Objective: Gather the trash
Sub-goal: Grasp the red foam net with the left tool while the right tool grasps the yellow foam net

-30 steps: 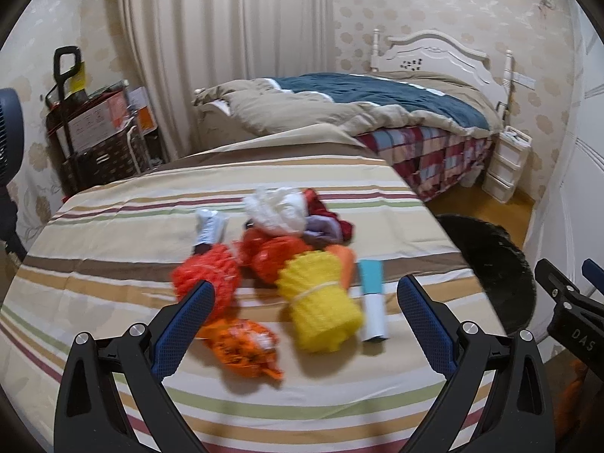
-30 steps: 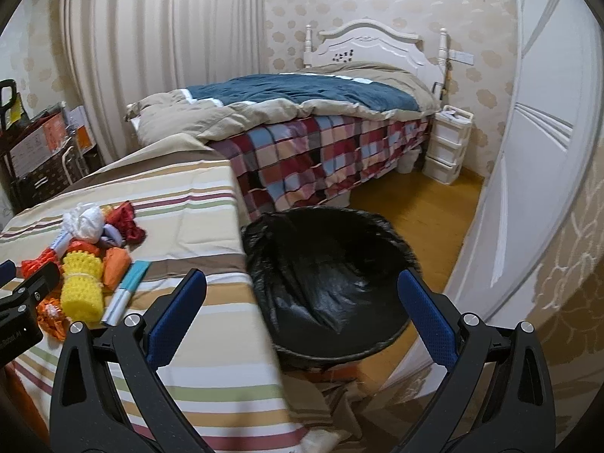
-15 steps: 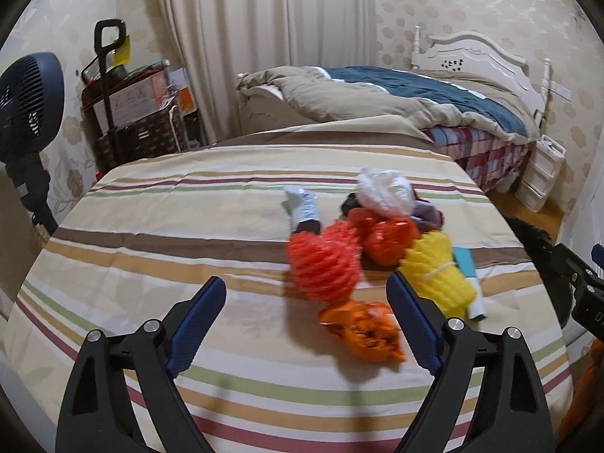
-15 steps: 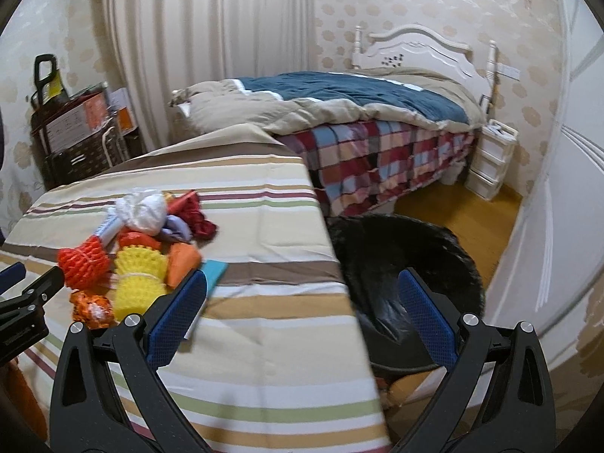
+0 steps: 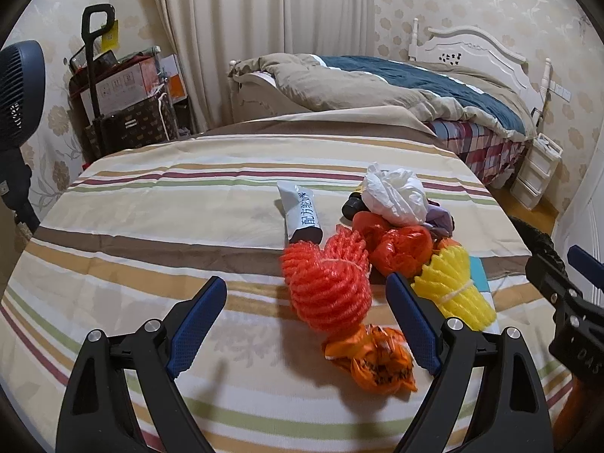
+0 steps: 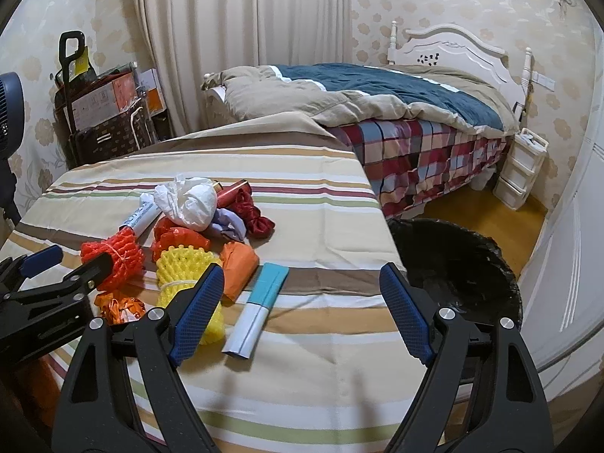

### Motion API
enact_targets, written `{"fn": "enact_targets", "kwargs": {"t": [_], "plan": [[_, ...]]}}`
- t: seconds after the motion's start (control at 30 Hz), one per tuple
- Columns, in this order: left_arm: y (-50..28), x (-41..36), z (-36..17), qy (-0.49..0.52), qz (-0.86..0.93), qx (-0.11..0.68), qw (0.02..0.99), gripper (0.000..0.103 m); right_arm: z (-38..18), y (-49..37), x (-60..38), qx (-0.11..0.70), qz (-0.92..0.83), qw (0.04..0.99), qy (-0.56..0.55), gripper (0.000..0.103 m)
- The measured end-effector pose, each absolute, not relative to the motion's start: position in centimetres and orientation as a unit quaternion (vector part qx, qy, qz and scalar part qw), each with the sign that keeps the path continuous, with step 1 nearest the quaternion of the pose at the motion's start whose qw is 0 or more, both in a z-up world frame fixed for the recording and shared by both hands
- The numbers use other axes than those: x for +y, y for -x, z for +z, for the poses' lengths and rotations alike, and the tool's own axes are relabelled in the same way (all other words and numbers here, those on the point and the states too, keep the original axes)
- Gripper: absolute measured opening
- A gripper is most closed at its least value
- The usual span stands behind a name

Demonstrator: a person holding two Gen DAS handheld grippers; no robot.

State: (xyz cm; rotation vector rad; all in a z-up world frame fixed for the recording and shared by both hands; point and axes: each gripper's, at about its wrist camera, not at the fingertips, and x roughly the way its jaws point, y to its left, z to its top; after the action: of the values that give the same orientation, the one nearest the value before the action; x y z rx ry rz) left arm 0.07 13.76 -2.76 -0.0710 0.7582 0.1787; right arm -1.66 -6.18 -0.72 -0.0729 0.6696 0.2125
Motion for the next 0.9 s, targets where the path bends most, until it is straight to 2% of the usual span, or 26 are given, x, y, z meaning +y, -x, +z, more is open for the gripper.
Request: {"fn": "enact_targets", "kwargs": {"t": [0.03,0.07,0.1,0.27,0.8,0.9], "plan": [[-0.2,13.9,-2.9,0.036,0.086,0.371,0.924,0.086,-0.8,1.6,-6.0,0.329,0.106,0.938,0.037,0.082],[-0.3,13.9,-3.0,0.036,0.085,0.372,0.924,0.08,-0.8,1.6,-5.8,0.33,0.107,0.937,0.038,0.082],[-0.5,14.0,-3.1,0.035,0.083,0.374,0.923,0.069,-0.9,1.5,-5.6,0.33,0.108,0.937,0.039,0.082],[-0.5,14.2,-3.6,0.036,0.052,0.386,0.92,0.047,-1.2,1.5,-4.7,0.333,0.114,0.935,0.044,0.082],[3.3,16.3,-2.0,0.051,0.071,0.36,0.929,0.044,-1.0,3.1,-1.4,0.324,0.146,0.932,0.071,0.082],[4.1,17.1,-2.2,0.055,0.081,0.359,0.928,0.044,-1.3,3.2,-0.5,0.328,0.154,0.929,0.081,0.077]]}}
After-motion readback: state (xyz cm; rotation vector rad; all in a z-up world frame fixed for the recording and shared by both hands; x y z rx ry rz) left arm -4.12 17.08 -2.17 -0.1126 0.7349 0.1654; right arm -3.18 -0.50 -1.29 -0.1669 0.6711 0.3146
